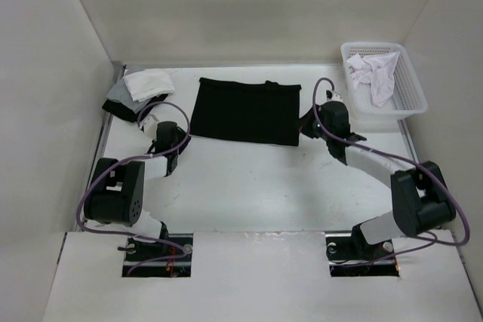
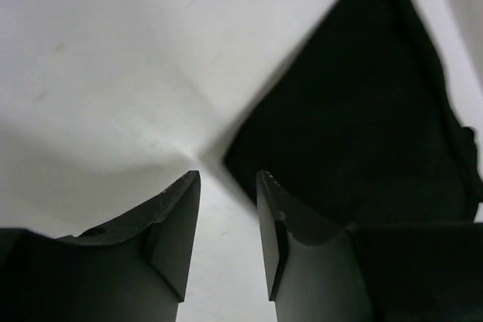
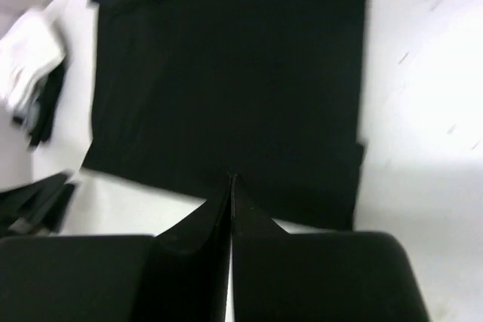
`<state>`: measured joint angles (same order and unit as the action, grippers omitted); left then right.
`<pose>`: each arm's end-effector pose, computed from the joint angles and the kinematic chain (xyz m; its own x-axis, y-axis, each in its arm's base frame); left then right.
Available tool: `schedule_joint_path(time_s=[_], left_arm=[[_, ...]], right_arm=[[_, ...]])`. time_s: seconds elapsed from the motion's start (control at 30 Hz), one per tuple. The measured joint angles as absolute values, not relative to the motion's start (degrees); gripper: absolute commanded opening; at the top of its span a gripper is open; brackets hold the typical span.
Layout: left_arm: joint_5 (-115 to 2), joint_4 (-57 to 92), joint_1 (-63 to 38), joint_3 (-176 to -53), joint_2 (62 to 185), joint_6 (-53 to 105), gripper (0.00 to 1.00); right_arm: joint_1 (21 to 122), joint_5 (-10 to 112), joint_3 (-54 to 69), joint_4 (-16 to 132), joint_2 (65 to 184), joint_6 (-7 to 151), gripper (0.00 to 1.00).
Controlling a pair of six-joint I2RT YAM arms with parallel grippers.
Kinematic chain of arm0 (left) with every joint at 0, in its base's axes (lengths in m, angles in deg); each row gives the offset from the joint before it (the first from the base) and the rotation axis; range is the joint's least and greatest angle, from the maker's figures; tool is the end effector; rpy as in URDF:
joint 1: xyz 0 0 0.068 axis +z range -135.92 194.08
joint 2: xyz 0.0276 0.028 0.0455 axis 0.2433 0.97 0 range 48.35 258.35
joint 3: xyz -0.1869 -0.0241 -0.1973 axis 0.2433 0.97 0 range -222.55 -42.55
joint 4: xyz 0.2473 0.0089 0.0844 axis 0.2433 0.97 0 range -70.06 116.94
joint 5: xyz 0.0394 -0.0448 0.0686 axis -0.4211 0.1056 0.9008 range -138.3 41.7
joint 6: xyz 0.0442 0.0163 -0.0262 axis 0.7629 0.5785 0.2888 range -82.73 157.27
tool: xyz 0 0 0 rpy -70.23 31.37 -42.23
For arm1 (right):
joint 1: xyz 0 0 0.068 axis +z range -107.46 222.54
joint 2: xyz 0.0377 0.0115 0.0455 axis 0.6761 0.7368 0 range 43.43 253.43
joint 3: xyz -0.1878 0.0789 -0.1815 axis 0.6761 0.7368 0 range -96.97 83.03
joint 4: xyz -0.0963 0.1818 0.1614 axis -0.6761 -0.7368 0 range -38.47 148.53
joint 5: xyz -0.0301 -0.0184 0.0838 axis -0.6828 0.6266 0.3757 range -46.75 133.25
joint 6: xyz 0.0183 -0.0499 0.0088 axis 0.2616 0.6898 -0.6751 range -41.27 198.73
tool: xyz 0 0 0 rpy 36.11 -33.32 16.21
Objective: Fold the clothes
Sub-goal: Fold the tank top
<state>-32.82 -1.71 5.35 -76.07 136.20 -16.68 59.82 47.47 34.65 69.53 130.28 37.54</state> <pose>0.2908 -0.0351 0.1547 -0.2529 -0.7495 -0.6119 -0.4762 0.6469 -0.5956 0.3161 0.1011 0.2212 -0.5676 0.5113 -0.6453 0.0202 0.7922 0.6099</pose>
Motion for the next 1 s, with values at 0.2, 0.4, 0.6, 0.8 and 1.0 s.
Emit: schedule_joint_path(time_s=[0.2, 0.4, 0.6, 0.8, 1.0], left_arm=[[-38.7, -7.7, 9.5, -70.2, 136.3, -20.3, 0.47], [-42.9, -14.0, 10.4, -69.9, 139.9, -24.0, 0.45], [-45.6, -18.3, 10.6, -70.0, 142.9, -27.0, 0.4], [-46.2, -19.3, 10.6, -71.6, 146.1, -29.2, 0.21], [-46.1, -19.4, 10.5, -72.8, 148.0, -30.1, 0.11]], right_arm=[[63.1, 47.0, 46.0, 74.6, 120.8, 36.3, 0.2], [63.3, 45.4, 52.3, 77.1, 119.0, 35.6, 0.27], [63.3, 44.8, 55.8, 78.5, 119.2, 34.9, 0.34], [63.3, 43.5, 55.9, 79.9, 120.8, 33.3, 0.47], [63.1, 43.0, 55.8, 80.0, 126.8, 31.8, 0.46]])
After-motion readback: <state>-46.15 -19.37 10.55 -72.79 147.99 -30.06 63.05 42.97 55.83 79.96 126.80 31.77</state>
